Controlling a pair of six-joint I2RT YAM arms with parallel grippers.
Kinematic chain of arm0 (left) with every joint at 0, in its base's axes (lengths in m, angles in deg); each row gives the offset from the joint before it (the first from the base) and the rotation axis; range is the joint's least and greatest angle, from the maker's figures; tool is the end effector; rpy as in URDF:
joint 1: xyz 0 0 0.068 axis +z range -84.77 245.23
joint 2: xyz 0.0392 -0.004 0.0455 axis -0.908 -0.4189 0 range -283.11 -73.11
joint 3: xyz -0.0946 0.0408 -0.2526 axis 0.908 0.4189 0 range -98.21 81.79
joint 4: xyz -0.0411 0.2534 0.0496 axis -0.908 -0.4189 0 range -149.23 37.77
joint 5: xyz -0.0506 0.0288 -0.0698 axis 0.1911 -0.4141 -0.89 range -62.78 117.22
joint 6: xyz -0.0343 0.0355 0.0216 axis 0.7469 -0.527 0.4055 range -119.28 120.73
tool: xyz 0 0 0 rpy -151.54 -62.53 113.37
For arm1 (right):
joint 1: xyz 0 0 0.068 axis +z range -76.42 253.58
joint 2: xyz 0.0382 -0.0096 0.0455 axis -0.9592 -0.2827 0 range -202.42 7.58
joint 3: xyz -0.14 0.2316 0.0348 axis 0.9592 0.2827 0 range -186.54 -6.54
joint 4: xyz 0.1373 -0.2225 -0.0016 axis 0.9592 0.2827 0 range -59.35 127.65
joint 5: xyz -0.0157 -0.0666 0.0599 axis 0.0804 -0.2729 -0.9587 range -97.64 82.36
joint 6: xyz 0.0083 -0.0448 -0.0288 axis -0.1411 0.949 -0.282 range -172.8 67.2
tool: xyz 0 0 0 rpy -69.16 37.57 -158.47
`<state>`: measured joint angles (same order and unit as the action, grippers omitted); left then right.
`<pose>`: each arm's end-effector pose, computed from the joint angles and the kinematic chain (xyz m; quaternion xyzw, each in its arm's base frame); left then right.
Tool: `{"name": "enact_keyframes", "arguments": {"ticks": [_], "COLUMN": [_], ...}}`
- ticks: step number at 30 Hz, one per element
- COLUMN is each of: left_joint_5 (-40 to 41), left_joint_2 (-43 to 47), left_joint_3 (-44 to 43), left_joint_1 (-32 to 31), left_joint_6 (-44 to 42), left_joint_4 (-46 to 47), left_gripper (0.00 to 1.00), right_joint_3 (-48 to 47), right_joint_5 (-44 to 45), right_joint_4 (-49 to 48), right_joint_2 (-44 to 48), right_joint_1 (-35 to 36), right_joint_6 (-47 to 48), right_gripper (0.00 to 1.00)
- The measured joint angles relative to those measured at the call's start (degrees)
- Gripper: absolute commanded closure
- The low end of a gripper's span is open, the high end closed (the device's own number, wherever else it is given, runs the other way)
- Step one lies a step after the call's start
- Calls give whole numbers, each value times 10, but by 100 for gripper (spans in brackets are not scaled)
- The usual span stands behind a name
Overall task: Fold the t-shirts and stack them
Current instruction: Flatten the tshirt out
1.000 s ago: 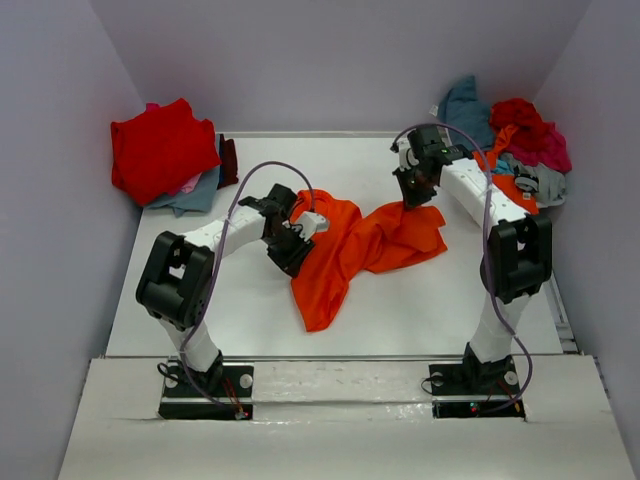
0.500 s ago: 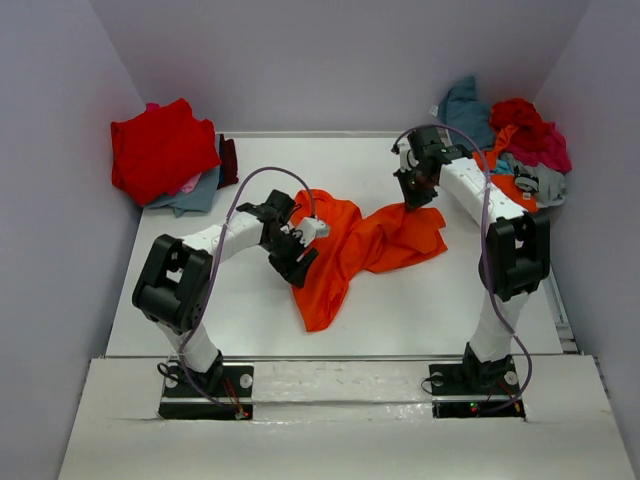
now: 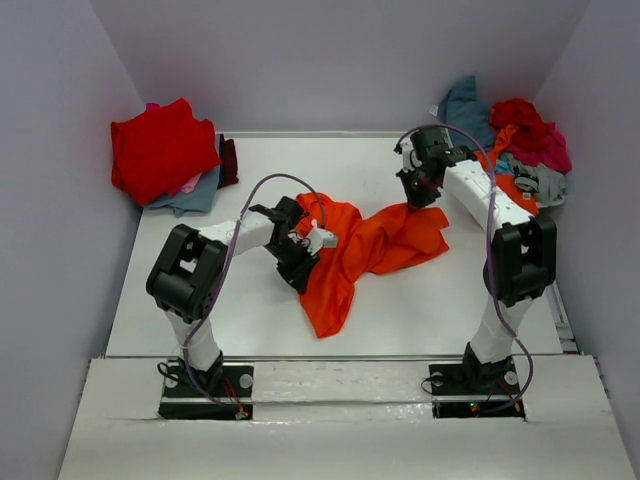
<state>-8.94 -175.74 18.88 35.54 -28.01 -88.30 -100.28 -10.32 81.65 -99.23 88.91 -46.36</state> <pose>0.2761 -0.1816 0.1612 0.4939 0.8046 -0.3089 0.1150 0.3819 0.1065 0.2708 -0.1891 0.9557 0.0402 0.2219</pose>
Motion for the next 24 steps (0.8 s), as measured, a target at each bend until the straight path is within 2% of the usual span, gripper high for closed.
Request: {"name": "enact_keyframes", "arguments": {"ticks": [1, 9, 18, 24], "left_joint_5": [-1, 30, 155, 224], "left_joint_2": [0, 17, 151, 197], "left_joint_3": [-2, -2, -31, -61], "left_joint_1": [-2, -6, -6, 6], "left_joint_6": [-5, 7, 32, 40], "left_joint_4": [-1, 0, 9, 18], "left_gripper": [94, 94, 94, 94], "right_joint_3": [0, 9, 9, 9], "right_joint_5": [1, 10, 32, 39], "right_joint_4": [0, -1, -2, -2], "right_joint_2": [3, 22, 41, 61], "right_joint_1": [0, 0, 0, 0], "right_joint_6": [0, 3, 14, 18], "right_gripper": [93, 93, 93, 93]}}
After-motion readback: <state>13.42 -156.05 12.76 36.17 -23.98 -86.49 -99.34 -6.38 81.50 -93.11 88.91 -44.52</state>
